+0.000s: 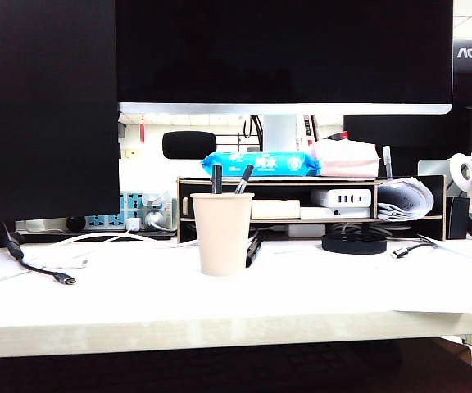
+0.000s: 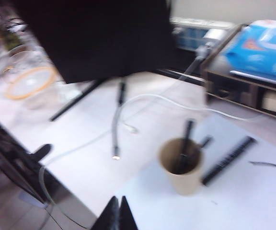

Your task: Pick up the marker from the paper cup and put it on the table.

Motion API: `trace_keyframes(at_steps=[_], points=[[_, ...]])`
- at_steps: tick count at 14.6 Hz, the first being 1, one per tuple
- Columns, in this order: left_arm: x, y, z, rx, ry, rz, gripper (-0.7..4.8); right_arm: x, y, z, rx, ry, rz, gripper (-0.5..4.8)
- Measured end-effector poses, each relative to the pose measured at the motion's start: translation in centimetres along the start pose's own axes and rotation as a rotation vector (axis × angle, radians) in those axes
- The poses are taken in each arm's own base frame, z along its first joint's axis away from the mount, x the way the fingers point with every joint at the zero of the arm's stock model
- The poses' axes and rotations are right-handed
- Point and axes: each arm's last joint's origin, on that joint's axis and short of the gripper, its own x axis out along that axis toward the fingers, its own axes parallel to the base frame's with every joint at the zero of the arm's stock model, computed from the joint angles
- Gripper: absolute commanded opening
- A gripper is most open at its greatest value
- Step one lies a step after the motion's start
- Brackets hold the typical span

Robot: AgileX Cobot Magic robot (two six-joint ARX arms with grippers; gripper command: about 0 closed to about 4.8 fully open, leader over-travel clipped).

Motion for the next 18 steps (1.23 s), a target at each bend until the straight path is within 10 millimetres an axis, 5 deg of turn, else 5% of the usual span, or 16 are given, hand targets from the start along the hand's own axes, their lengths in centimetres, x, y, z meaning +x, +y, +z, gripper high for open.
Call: trace_keyframes(at_steps=[8, 11, 15, 18], points=[[0.3, 0.2, -1.7, -0.021, 0.088, -0.079, -0.05, -2.4, 1.4, -9.8, -0.016, 0.007, -0.025, -0.08], [0.3, 0.2, -1.7, -0.021, 0.088, -0.08, -0.05, -5.7, 1.3, -13.9, -0.034, -0.165, -0.199, -0.08], [0.3, 0.2, -1.7, -0.021, 0.089, -0.079, -0.05, -7.2, 1.2, -16.0, -0.038, -0.278, -0.296, -0.07], [0.3, 0.3, -2.0, -0.03, 0.12, -0.072, -0.05, -6.4, 0.7, -17.9, -0.028, -0.212, -0.302, -0.07]])
